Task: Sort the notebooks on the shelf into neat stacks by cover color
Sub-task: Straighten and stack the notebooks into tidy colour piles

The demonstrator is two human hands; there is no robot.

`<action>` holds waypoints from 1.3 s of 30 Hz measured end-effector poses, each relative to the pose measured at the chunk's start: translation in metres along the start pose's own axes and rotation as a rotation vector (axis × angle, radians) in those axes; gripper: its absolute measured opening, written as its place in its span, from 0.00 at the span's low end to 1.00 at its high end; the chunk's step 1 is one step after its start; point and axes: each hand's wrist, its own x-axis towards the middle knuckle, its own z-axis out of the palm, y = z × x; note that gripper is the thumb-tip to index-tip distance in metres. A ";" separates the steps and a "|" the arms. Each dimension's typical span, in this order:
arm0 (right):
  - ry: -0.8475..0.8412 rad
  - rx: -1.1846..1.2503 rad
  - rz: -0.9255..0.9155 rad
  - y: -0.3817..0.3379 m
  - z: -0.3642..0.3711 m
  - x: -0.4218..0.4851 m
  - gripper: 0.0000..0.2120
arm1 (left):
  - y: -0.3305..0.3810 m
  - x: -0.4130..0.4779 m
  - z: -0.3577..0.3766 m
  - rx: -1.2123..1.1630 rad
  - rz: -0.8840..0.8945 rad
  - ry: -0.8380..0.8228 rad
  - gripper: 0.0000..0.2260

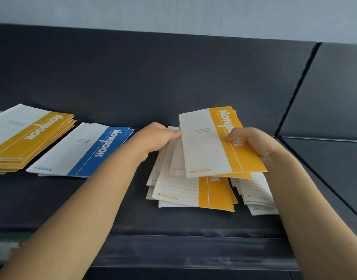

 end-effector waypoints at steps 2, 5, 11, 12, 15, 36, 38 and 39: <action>0.047 0.058 -0.017 -0.002 -0.005 0.000 0.28 | 0.000 0.000 -0.001 0.017 -0.025 0.030 0.13; 0.086 0.145 -0.057 -0.004 -0.008 -0.001 0.30 | 0.004 -0.003 0.000 0.037 -0.064 0.014 0.19; 0.084 0.056 0.001 -0.003 -0.001 -0.002 0.17 | 0.004 -0.004 0.004 0.331 -0.079 -0.041 0.18; 0.087 0.045 0.011 -0.003 0.001 -0.001 0.16 | 0.004 -0.004 0.004 0.380 -0.081 -0.040 0.16; 0.119 0.007 0.028 0.000 0.002 0.003 0.27 | 0.006 -0.004 0.003 0.462 -0.088 -0.067 0.13; 0.140 0.012 -0.219 0.006 0.010 0.007 0.16 | 0.008 -0.003 0.011 -0.605 0.102 0.034 0.12; 0.164 0.046 -0.241 0.005 0.005 0.008 0.10 | 0.000 0.006 0.006 -0.176 0.230 0.170 0.11; 0.152 0.086 -0.232 0.004 0.004 0.007 0.07 | -0.005 0.010 0.004 0.124 0.272 0.220 0.10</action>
